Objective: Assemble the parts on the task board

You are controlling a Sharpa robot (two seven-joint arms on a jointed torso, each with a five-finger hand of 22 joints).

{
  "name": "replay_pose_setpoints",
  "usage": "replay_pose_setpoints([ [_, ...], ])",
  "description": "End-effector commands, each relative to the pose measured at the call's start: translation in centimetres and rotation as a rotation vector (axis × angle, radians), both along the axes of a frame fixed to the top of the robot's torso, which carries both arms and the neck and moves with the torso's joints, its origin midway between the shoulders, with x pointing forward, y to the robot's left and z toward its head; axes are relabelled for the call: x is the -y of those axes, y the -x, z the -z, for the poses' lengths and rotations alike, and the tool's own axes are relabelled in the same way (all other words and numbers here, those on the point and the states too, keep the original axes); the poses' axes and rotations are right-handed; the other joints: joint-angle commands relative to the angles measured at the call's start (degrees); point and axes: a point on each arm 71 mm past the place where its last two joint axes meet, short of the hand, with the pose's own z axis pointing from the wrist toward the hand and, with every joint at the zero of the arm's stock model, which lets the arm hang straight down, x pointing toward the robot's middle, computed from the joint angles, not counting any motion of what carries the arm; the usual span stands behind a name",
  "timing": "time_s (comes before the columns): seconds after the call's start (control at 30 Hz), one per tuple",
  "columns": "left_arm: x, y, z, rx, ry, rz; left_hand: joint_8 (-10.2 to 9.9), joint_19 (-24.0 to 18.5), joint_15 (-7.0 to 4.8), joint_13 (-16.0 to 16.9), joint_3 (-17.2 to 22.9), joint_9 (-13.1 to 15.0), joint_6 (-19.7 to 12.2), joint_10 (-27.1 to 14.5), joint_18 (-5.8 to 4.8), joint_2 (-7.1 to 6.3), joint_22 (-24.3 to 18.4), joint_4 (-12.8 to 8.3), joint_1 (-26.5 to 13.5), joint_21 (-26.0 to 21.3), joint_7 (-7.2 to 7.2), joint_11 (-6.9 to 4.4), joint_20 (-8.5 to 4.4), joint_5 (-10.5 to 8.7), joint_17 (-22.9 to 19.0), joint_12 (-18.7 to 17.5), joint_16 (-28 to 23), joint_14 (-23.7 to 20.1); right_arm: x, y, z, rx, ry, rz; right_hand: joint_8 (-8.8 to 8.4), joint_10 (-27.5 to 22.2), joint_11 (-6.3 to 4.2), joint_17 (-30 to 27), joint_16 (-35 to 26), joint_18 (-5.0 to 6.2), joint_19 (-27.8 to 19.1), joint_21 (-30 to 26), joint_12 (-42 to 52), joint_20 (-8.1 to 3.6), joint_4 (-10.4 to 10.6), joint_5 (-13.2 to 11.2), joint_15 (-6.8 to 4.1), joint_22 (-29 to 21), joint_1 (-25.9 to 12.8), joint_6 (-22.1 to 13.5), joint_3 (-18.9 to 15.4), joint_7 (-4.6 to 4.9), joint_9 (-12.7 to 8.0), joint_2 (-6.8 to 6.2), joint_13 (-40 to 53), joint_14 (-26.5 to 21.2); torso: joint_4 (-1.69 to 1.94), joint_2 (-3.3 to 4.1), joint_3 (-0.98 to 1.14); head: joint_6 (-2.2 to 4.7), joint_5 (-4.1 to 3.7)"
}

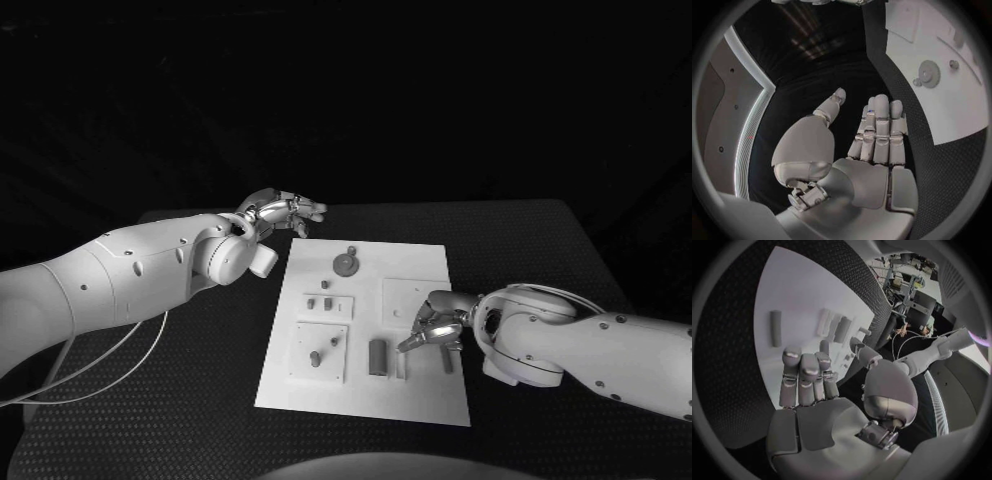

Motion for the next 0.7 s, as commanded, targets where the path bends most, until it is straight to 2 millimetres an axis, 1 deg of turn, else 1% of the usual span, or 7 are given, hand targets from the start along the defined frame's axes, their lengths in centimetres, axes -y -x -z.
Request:
replay_pose_setpoints([
  [0.03,0.2,0.0,-0.1,0.006,0.006,0.016,0.24,0.03,0.04,-0.05,-0.12,0.0,-0.1,-0.01,0.74,0.01,0.05,0.35,-0.49,-0.24,-0.23,0.44,-0.54,-0.23,0.09,0.26,-0.18,-0.09,1.4,-0.4,-0.6,0.007,-0.042,0.038,-0.03,0.31,0.03,0.11,0.05,0.82,0.38,0.32,0.24,-0.11,-1.04,-0.31,0.37,0.01,1.7,-1.09,-0.16,0.75,0.26,0.8,0.07,0.28,-0.11,-0.01,-0.02,0.18,-0.27],
  [0.13,0.2,0.0,-0.1,0.006,0.006,0.018,0.25,0.02,0.04,-0.05,-0.13,0.0,-0.09,0.0,0.74,-0.01,0.06,0.36,-0.5,-0.24,-0.23,0.44,-0.54,-0.23,0.09,0.27,-0.18,-0.09,2.9,-0.9,-0.9,0.013,0.0,0.053,0.49,0.36,-0.07,0.15,0.01,0.81,0.23,0.34,0.31,-0.22,-3.03,-0.32,0.32,0.02,4.44,-0.72,-0.43,0.62,0.72,2.29,0.14,0.24,-0.03,-0.01,-0.01,0.31,-0.46],
  [0.2,0.2,0.0,-0.1,0.006,0.006,0.018,0.25,0.02,0.03,-0.05,-0.13,0.0,-0.09,0.0,0.74,-0.01,0.06,0.36,-0.5,-0.25,-0.24,0.44,-0.54,-0.23,0.09,0.27,-0.18,-0.09,3.6,-0.9,-0.7,0.006,0.041,0.05,0.74,0.64,-0.11,0.14,-0.05,0.81,0.17,0.31,0.57,-0.17,-3.71,-0.33,0.28,-0.02,5.48,-0.53,-0.41,0.56,0.98,2.59,0.35,0.22,-0.05,-0.01,0.01,0.33,-0.51],
  [0.27,0.3,0.0,-0.1,0.007,0.006,0.019,0.26,0.02,0.03,-0.05,-0.13,0.01,-0.07,0.01,0.74,-0.02,0.06,0.37,-0.5,-0.25,-0.24,0.43,-0.54,-0.23,0.09,0.27,-0.18,-0.09,4.2,-0.9,-0.6,0.009,0.091,0.038,1.19,2.55,-0.23,0.15,-0.07,0.77,0.15,0.29,2.71,-0.06,-4.2,-0.33,0.23,-0.06,6.14,-0.1,-0.59,0.44,1.4,2.8,2.08,0.25,-0.06,-0.01,0.04,0.43,-0.64],
  [0.4,0.3,0.1,-0.1,0.006,0.005,0.021,0.28,0.01,0.03,-0.05,-0.13,0.01,-0.06,0.02,0.74,-0.03,0.07,0.37,-0.51,-0.26,-0.25,0.43,-0.54,-0.23,0.1,0.28,-0.18,-0.09,5.0,-0.7,-0.4,-0.005,0.18,0.022,1.72,3.26,-0.36,0.19,-0.08,0.76,0.15,0.28,3.69,0.18,-3.95,-0.34,0.15,-0.14,5.63,0.29,-1.3,0.28,2.03,2.87,2.93,0.3,-0.09,0.02,0.05,0.38,-0.64],
  [0.57,0.5,0.1,-0.2,0.007,0.007,0.024,0.31,0.0,0.03,-0.05,-0.13,0.02,-0.03,0.03,0.73,-0.04,0.08,0.39,-0.52,-0.27,-0.26,0.43,-0.53,-0.23,0.11,0.29,-0.18,-0.09,5.4,-0.5,0.0,-0.034,0.224,0.036,2.11,3.18,-0.53,0.27,-0.07,0.8,0.1,0.29,3.76,0.38,-3.05,-0.33,0.03,-0.19,4.24,0.5,-2.24,0.1,2.65,3.22,3.1,0.3,-0.15,0.02,0.02,0.28,-0.81],
  [0.7,0.6,0.1,-0.1,0.007,0.008,0.026,0.32,0.0,0.03,-0.05,-0.13,0.02,-0.02,0.04,0.73,-0.04,0.08,0.41,-0.54,-0.27,-0.27,0.43,-0.53,-0.23,0.11,0.29,-0.18,-0.09,5.3,-0.4,0.7,-0.038,0.249,0.053,2.26,3.16,-0.61,0.31,-0.06,0.82,0.03,0.32,3.77,0.45,-2.6,-0.33,-0.01,-0.19,3.56,0.64,-2.59,0.01,2.91,3.57,3.17,0.29,-0.03,0.02,0.01,0.15,-0.94],
])
